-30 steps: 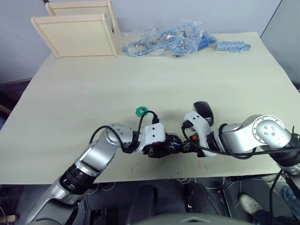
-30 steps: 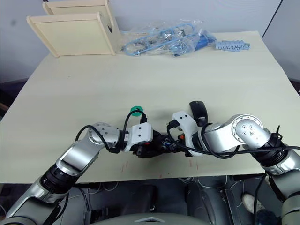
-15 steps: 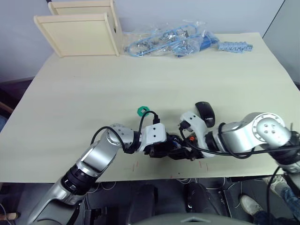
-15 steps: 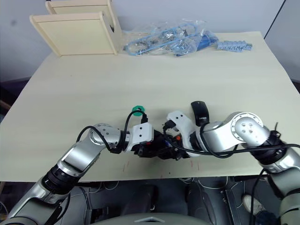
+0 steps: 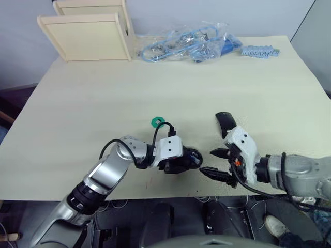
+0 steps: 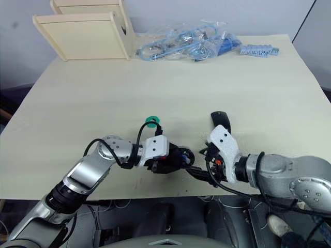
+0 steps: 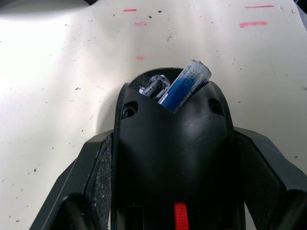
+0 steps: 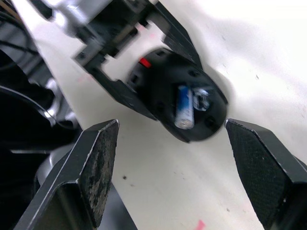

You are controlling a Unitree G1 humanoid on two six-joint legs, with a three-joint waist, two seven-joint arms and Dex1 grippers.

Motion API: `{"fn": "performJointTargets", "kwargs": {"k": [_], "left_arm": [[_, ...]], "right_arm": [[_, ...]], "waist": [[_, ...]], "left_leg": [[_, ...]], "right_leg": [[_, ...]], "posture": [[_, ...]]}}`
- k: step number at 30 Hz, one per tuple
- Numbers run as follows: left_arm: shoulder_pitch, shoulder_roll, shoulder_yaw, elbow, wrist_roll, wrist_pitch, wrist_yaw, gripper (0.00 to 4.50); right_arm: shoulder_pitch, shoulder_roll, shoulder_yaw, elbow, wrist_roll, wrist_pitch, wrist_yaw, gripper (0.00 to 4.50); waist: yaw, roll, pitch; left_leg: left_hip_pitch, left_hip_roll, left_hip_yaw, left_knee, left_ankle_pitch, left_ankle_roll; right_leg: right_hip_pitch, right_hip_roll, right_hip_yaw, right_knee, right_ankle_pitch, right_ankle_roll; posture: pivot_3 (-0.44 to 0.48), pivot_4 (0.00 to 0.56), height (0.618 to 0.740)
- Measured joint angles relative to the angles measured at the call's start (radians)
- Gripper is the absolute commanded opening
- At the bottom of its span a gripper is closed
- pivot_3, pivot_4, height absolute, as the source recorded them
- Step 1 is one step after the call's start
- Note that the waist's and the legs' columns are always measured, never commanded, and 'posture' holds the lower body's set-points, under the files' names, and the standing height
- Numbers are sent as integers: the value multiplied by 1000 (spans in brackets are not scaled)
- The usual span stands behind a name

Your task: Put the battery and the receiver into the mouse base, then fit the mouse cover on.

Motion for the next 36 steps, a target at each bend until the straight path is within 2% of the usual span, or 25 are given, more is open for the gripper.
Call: {"fn": "performJointTargets", "kwargs": {"k": [2,6,7,9,10,11,12,14,16,24,36], "left_arm": [[-3,-1,-3,1,0,-1,0,2927],[1,3,-1,-1,-1,-6,-4,2927],[1,3,0,0,-1,-6,-4,2927],[1,3,0,0,0,-5,-2,2927],[1,3,0,0,0,-5,-2,2927],[1,3,0,0,0,-5,-4,2927],[1,3,-1,0,0,-6,-4,2927],[0,3,-1,0,0,-6,-4,2927],[0,3,-1,2,0,-7,-4,2927],[0,3,-1,0,0,-2,-4,2927],[0,3,-1,-15,0,27,2,2927]], "right_arm": [[29,10,-10,-4,-45,-33,36,3682],[140,86,-7,11,-267,-172,171,3682],[145,97,-4,17,-289,-185,183,3324],[157,145,18,50,-381,-236,234,2924],[158,150,21,53,-389,-242,242,2558],[160,179,49,86,-456,-288,292,1973],[162,195,66,104,-486,-308,312,1639],[168,236,89,154,-550,-358,372,572],[169,262,92,195,-602,-404,420,95],[170,342,130,284,-739,-503,530,95],[193,423,146,349,-850,-539,569,95]], "waist": [[2,0,0],[2,0,0],[1,0,0],[1,0,0],[1,0,0],[1,0,0],[1,0,0],[1,0,0],[1,0,0],[1,0,0],[1,0,0]], "left_leg": [[0,0,0,0,0,0],[0,0,0,0,0,0],[0,0,0,0,0,0],[1,0,0,0,0,0],[1,0,0,0,0,0],[1,0,1,0,0,0],[1,0,1,0,0,0],[1,0,2,0,0,0],[1,0,1,0,0,0],[1,0,1,0,0,0],[2,0,1,0,0,0]], "right_leg": [[0,0,0,0,0,0],[0,1,-2,0,-1,-1],[0,1,-2,0,-1,-1],[1,1,-1,1,-1,-1],[1,1,-2,1,-1,-1],[1,1,-2,0,-1,-1],[1,1,-2,0,-1,-1],[1,1,-2,0,-1,-1],[1,1,-1,1,-1,-1],[1,1,-1,2,-1,-1],[1,1,-1,2,-1,-1]], "posture": [[0,150,740],[0,150,740],[0,150,740],[0,150,740],[0,150,740],[0,150,740],[0,150,740],[0,150,740],[0,150,740],[0,150,740],[0,150,740]]}}
